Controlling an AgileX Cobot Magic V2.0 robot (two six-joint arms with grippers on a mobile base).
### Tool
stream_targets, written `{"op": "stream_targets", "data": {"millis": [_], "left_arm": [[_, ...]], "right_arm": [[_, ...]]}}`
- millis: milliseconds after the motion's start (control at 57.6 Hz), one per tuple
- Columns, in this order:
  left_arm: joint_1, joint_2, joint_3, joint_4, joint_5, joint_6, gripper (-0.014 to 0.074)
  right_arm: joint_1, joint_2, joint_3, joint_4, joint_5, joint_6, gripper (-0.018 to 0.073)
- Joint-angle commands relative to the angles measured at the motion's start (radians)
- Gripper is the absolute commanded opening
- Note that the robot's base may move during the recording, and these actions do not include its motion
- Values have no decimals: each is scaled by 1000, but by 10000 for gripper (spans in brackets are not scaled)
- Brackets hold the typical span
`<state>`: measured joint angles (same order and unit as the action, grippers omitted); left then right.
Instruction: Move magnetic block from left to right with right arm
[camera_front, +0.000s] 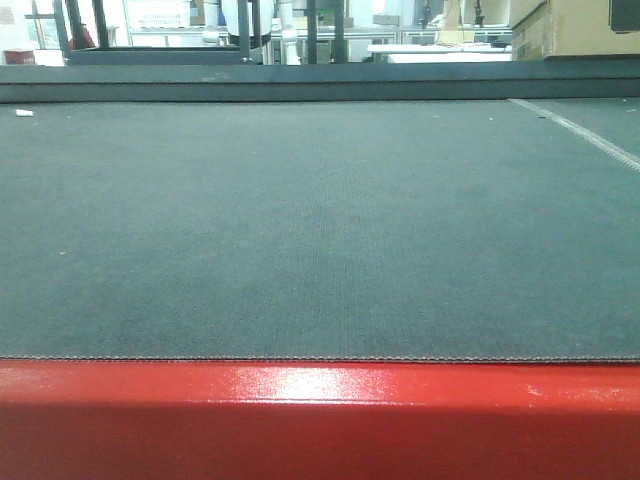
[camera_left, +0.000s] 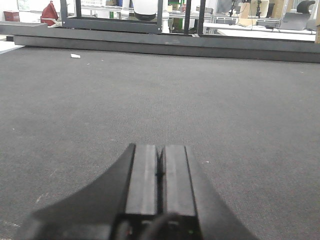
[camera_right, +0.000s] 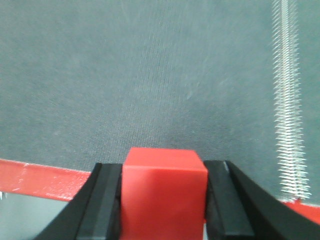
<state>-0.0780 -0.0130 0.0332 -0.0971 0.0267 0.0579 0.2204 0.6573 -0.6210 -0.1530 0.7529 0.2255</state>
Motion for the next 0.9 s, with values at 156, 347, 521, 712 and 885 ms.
{"op": "stream_targets", "data": {"millis": [156,347,521,712,885], "left_arm": [[-2,-12,8,-5,-83,-6,-126],[-2,-12,8,-5,-83,-6,-126],[-2,-12,8,-5,-83,-6,-126],[-2,-12,8,-5,-83,-6,-126],[-2,-12,8,-5,-83,-6,-126]], "right_arm": [[-6,-273,-18,-12,-7,-57,214],[-6,-460,-18,-12,-11,-57,214],[-6,-563,-18,-12,-20,-57,214],[-6,-573,-18,-11,-23,-57,214],[-6,-573,-18,-11,-22,-57,214]]}}
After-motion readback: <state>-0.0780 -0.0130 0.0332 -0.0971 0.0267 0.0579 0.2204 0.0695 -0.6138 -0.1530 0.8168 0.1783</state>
